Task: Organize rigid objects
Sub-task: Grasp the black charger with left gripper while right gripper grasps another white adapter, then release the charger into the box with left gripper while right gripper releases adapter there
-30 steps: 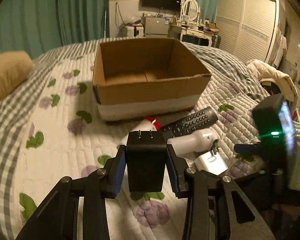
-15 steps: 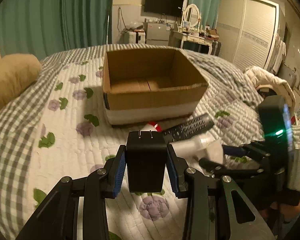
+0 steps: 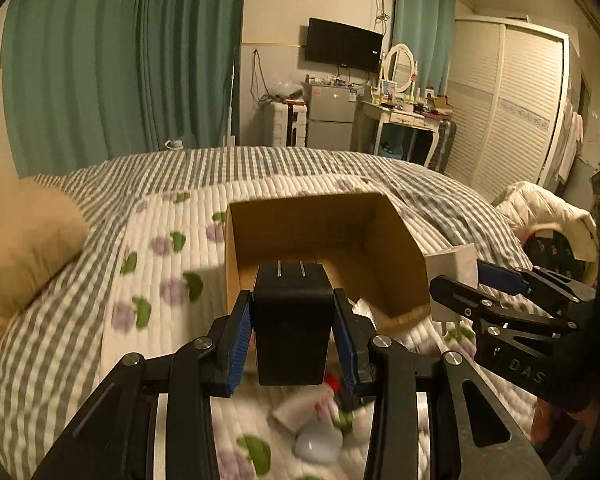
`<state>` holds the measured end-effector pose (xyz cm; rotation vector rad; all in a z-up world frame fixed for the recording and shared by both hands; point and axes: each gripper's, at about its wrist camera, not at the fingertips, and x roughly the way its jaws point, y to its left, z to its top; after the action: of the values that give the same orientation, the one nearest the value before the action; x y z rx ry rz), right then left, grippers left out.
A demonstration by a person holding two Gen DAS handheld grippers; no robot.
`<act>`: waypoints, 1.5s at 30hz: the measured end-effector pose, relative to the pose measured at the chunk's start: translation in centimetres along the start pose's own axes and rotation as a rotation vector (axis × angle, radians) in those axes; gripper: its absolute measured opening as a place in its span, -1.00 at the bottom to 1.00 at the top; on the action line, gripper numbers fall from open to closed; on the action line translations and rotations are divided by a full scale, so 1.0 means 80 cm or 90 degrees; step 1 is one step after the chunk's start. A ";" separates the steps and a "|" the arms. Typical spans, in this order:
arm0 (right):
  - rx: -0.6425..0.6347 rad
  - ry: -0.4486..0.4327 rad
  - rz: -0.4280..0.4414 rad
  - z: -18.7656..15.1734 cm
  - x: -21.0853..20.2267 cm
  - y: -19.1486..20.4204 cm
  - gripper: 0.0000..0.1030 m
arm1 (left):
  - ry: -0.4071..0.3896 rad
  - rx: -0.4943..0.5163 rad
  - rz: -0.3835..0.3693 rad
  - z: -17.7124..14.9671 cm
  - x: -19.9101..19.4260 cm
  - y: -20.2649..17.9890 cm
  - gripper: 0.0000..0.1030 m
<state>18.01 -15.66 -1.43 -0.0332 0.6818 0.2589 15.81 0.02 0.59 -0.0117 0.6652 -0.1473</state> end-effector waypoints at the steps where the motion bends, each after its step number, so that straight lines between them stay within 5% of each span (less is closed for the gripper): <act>1: 0.000 -0.003 -0.001 0.006 0.004 0.000 -0.02 | 0.001 0.003 0.006 0.008 0.011 0.000 -0.26; 11: 0.024 0.025 -0.003 0.028 0.066 -0.034 -0.02 | 0.048 -0.004 0.025 0.022 0.103 -0.002 -0.26; 22: 0.023 0.045 0.008 0.023 0.102 -0.037 -0.01 | 0.080 -0.003 0.043 0.006 0.143 0.001 -0.23; 26: 0.035 0.012 0.004 0.027 0.087 -0.041 0.51 | 0.068 -0.018 0.050 0.004 0.137 0.006 -0.20; 32: 0.049 -0.004 -0.018 0.025 0.050 -0.048 0.52 | 0.035 -0.002 0.054 0.018 0.092 -0.002 0.07; 37: 0.051 0.004 -0.043 0.003 0.013 -0.053 0.69 | 0.006 0.004 0.062 0.017 0.040 -0.008 0.70; 45: 0.050 0.023 -0.079 -0.052 -0.035 -0.051 0.82 | -0.018 0.007 0.070 -0.013 -0.025 -0.007 0.98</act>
<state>14.39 -20.72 -3.11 -0.0052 0.7221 0.1120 13.57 -0.26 1.01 0.0332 0.6360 -0.0451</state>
